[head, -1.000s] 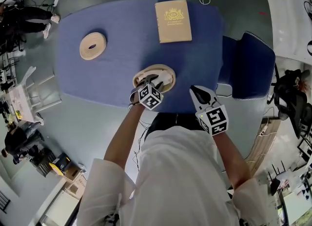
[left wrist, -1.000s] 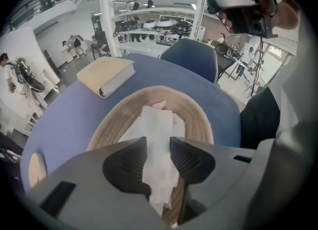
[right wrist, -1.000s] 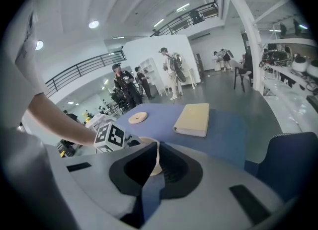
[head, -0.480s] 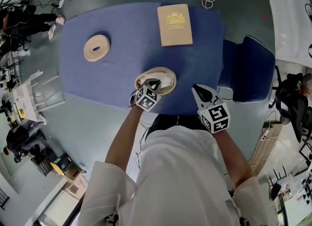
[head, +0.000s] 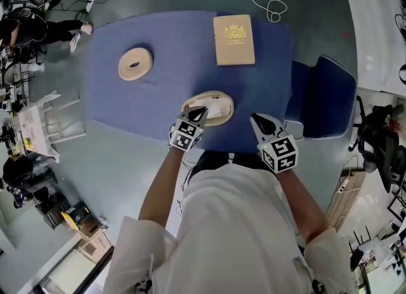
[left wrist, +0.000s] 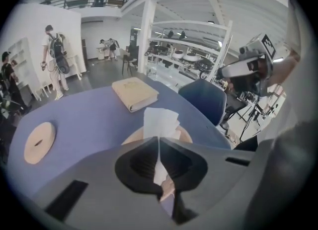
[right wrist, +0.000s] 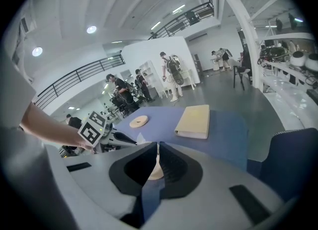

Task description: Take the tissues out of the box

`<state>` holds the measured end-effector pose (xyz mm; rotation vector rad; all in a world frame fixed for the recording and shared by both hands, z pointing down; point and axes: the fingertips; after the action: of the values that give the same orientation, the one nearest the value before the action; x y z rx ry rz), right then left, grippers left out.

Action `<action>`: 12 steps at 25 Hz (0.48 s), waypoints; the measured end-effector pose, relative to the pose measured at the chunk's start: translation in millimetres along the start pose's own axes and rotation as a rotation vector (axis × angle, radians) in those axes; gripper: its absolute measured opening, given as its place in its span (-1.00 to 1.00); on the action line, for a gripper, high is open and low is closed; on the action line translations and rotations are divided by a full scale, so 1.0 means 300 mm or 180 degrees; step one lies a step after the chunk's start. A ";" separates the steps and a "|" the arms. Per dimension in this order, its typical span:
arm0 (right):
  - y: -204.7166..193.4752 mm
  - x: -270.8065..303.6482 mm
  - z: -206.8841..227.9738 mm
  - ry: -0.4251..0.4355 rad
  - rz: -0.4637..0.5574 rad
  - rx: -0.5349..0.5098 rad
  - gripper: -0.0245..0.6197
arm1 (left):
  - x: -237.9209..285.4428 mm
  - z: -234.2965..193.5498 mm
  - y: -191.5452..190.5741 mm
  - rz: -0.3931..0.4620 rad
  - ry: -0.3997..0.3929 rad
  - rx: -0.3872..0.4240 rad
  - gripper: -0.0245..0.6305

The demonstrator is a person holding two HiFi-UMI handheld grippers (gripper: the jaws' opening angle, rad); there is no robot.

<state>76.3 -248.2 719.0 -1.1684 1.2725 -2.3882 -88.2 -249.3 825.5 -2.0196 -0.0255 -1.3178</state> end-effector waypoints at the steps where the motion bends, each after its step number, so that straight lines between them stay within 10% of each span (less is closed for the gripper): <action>1: 0.007 0.000 -0.009 -0.0002 0.0011 -0.0002 -0.80 | -0.021 -0.006 0.006 0.0056 0.0015 -0.0035 -0.88; 12: 0.081 -0.043 -0.149 -0.0184 0.0208 -0.0122 -0.80 | -0.288 -0.021 0.057 0.0861 0.0040 -0.0405 -0.88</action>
<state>48.3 -229.1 678.8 -1.1788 1.3229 -2.2769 -128.1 -235.4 747.9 -2.0359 0.3338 -1.1843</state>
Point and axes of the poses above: the fingertips, and each gripper's own axes: x forward along the fingers, z to its right, y out of its top, and after that the axes turned 7 degrees about -x, right-handed
